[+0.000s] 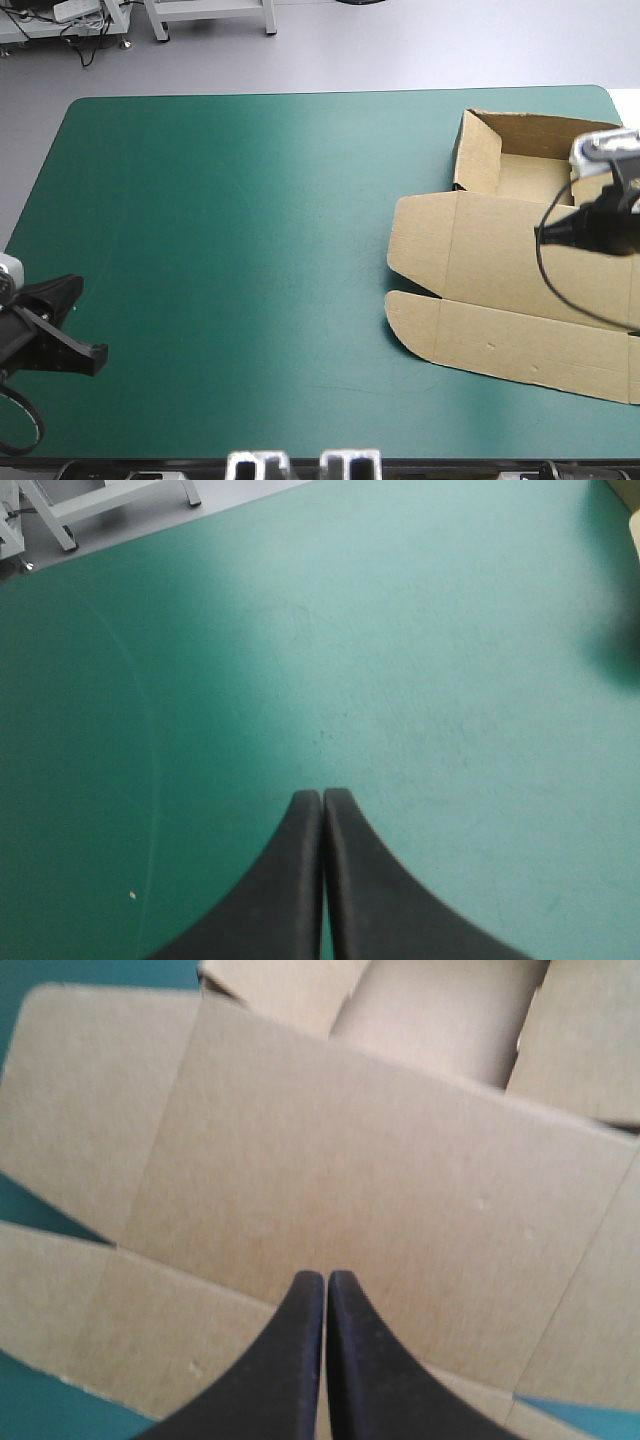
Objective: Fold the box
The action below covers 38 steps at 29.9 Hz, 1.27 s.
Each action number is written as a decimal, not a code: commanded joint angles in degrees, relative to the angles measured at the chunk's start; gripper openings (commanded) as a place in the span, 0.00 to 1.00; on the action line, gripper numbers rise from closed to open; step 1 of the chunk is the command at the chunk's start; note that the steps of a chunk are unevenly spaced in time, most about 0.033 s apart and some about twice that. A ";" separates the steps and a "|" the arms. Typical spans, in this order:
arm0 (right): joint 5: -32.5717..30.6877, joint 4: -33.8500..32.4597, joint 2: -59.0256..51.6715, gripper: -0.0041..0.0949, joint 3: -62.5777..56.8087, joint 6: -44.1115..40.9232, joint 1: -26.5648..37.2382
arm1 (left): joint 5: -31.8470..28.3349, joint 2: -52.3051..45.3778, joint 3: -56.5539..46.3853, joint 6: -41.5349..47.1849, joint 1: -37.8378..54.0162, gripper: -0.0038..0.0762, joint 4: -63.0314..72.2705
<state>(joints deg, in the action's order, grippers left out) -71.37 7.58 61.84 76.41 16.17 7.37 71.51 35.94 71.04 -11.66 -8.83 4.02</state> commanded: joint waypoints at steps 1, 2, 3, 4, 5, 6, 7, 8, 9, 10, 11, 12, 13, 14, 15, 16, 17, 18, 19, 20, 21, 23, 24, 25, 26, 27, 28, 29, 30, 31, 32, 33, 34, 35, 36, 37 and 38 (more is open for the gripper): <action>1.50 -0.02 -9.35 0.04 -10.20 0.45 -0.12 | -5.67 -3.51 -6.62 0.30 -0.15 0.03 0.15; 2.05 0.14 -11.99 0.04 -13.50 0.45 -0.12 | -6.18 -4.92 -9.42 0.30 -0.15 0.03 0.25; 2.81 0.39 -14.55 0.04 -15.96 0.45 -0.12 | -6.66 -6.06 -11.62 0.05 -0.15 0.03 0.25; 3.23 0.93 -16.98 0.04 -18.92 0.45 -0.12 | -7.42 -7.47 -14.43 -0.40 -0.15 0.03 0.27; 3.57 1.74 -19.31 0.04 -21.60 0.45 -0.12 | -8.33 -8.95 -17.19 -0.64 -0.15 0.03 0.46; 3.63 2.70 -21.51 0.04 -24.12 0.93 -0.12 | -9.18 -10.36 -19.87 -0.64 -0.15 0.03 0.78; 3.63 3.29 -23.26 0.04 -26.42 1.30 -0.12 | -9.81 -11.75 -22.43 -0.73 -0.15 0.03 0.97; 3.78 3.97 -25.28 0.04 -28.60 2.31 -0.12 | -10.37 -13.03 -24.91 -0.84 -0.15 0.03 1.56; 4.27 4.71 -27.30 0.04 -30.55 3.49 -0.12 | -10.96 -14.23 -27.25 -0.75 -0.15 0.03 2.26; 4.75 5.29 -28.80 0.04 -32.00 4.32 -0.12 | -11.34 -15.12 -29.02 -0.87 -0.15 0.03 2.69; 5.55 5.71 -30.61 0.04 -33.55 5.05 -0.12 | -12.05 -16.17 -31.05 -1.18 -0.15 0.03 3.12; 6.26 6.28 -32.29 0.04 -34.86 5.34 -0.12 | -12.92 -17.17 -32.92 -1.18 -0.15 0.03 3.48; 6.75 6.79 -33.85 0.04 -35.78 5.44 -0.12 | -13.50 -17.89 -34.24 -1.18 -0.15 0.03 3.94; 7.27 7.41 -35.31 0.04 -36.78 5.59 -0.12 | -14.08 -18.68 -35.70 -1.18 -0.15 0.03 4.28; 7.80 7.98 -36.70 0.04 -37.65 5.89 -0.12 | -14.51 -19.25 -37.06 -1.33 -0.15 0.03 4.83; 8.61 8.41 -37.76 0.04 -38.46 6.61 -0.12 | -14.62 -19.58 -38.07 -1.86 -0.15 0.03 5.63; 9.48 8.82 -39.04 0.04 -39.30 7.44 -0.12 | -14.76 -19.89 -39.16 -3.01 -0.38 0.03 6.58; 10.47 9.41 -40.26 0.04 -40.15 8.48 -0.12 | -14.88 -20.05 -40.10 -3.89 -0.93 0.03 7.54; 11.24 9.81 -41.19 0.04 -40.78 9.11 -0.12 | -14.88 -20.05 -40.90 -4.51 -1.60 0.03 8.53; 11.81 10.13 -42.23 0.04 -41.48 9.61 -0.12 | -14.88 -20.12 -41.45 -5.34 -2.59 0.03 9.45; 12.09 10.13 -43.04 0.04 -42.13 9.77 -0.12 | -14.69 -20.12 -41.29 -6.07 -3.58 0.03 9.82; 12.37 10.01 -44.15 0.04 -43.11 9.77 -0.12 | -14.58 -20.18 -41.29 -7.06 -5.16 0.03 9.58; 12.37 10.01 -44.45 0.04 -43.69 9.77 -0.12 | -14.58 -20.18 -41.29 -7.06 -5.57 0.03 9.47; 12.48 10.01 -44.58 0.04 -44.19 9.77 -0.12 | -14.58 -20.28 -41.29 -7.06 -5.88 0.03 9.32; 12.60 10.01 -44.57 0.04 -44.88 9.77 -0.12 | -14.37 -20.26 -41.29 -7.06 -6.02 0.03 9.32; 12.75 10.01 -44.57 0.04 -45.65 9.77 -0.12 | -14.15 -20.26 -41.29 -7.06 -6.02 0.03 9.19; 13.03 10.01 -44.70 0.04 -46.45 9.77 -0.12 | -13.74 -20.26 -41.29 -7.06 -6.02 0.03 9.19; 12.49 9.91 -44.69 0.04 -46.73 9.77 -0.12 | -12.99 -20.26 -41.41 -6.88 -5.91 0.03 9.59; 12.33 9.91 -44.69 0.04 -46.82 9.77 -0.12 | -12.38 -20.26 -41.58 -6.35 -5.91 0.03 9.86; 12.24 9.91 -44.69 0.04 -46.82 9.77 -0.12 | -11.78 -20.26 -41.69 -6.23 -5.91 0.03 10.54; 12.24 9.91 -44.69 0.04 -46.82 9.77 -0.12 | -11.03 -20.26 -41.77 -6.23 -5.91 0.03 11.27; 12.24 9.91 -44.69 0.04 -46.82 9.77 -0.12 | -10.22 -20.26 -41.77 -6.23 -5.91 0.03 11.79; 12.19 9.91 -44.69 0.04 -46.82 9.77 -0.12 | -9.53 -20.26 -41.77 -6.23 -5.91 0.03 11.92; 12.06 9.91 -44.69 0.04 -46.82 9.77 -0.12 | -9.01 -20.26 -41.77 -6.23 -5.91 0.03 11.82; 11.74 9.91 -44.69 0.04 -46.87 9.77 -0.12 | -8.89 -20.26 -41.77 -6.23 -5.91 0.03 11.66; 11.13 9.91 -44.69 0.04 -46.87 9.34 -0.12 | -8.89 -20.26 -41.77 -6.23 -5.91 0.03 11.66; 11.12 9.91 -44.69 0.04 -46.87 9.35 -0.12 | -8.89 -20.26 -41.77 -6.23 -5.91 0.03 11.66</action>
<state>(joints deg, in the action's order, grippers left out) -62.24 16.30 16.51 28.14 25.30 7.26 64.87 14.93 27.90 -18.45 -14.43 14.08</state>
